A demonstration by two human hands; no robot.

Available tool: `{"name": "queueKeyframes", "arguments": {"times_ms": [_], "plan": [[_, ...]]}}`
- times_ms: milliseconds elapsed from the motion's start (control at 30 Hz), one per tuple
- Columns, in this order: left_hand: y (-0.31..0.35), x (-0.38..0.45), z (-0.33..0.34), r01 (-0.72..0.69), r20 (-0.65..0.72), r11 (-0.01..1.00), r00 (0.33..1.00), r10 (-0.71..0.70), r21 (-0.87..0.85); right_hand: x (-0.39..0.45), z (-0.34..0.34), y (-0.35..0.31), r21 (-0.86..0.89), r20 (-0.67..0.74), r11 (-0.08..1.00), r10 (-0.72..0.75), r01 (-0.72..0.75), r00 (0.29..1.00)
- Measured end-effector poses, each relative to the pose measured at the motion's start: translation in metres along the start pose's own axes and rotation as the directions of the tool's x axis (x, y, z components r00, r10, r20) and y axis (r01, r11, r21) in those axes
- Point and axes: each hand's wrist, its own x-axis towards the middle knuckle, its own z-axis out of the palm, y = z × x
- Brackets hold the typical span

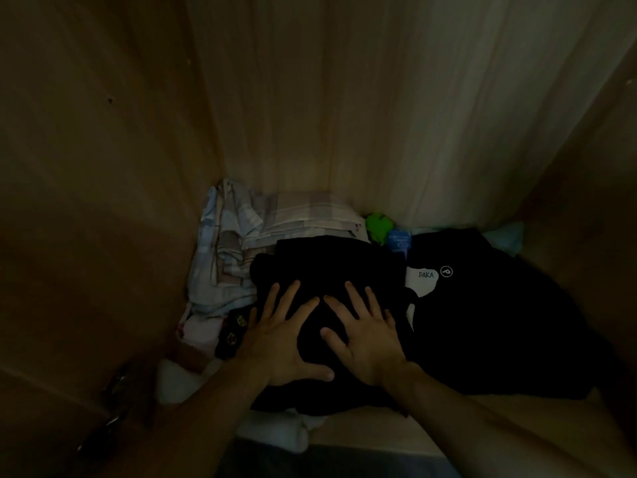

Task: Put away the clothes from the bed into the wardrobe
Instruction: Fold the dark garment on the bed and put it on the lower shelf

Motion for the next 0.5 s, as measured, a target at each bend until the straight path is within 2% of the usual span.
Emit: {"name": "queueKeyframes", "arguments": {"times_ms": [200, 333, 500], "plan": [[0.034, -0.035, -0.036, 0.090, 0.070, 0.995, 0.993, -0.093, 0.041, -0.033, -0.058, -0.017, -0.005, 0.179, 1.000, 0.018, -0.018, 0.984], [0.068, -0.079, -0.080, 0.183, 0.078, 0.979, 0.981, -0.176, -0.095, -0.082, -0.123, -0.033, 0.065, 0.199, 0.995, 0.061, -0.075, 0.978], [0.103, -0.150, -0.163, 0.267, 0.108, 0.959, 0.960, -0.257, -0.097, -0.144, -0.230, -0.057, 0.044, 0.244, 0.995, 0.073, -0.087, 0.967]]}}
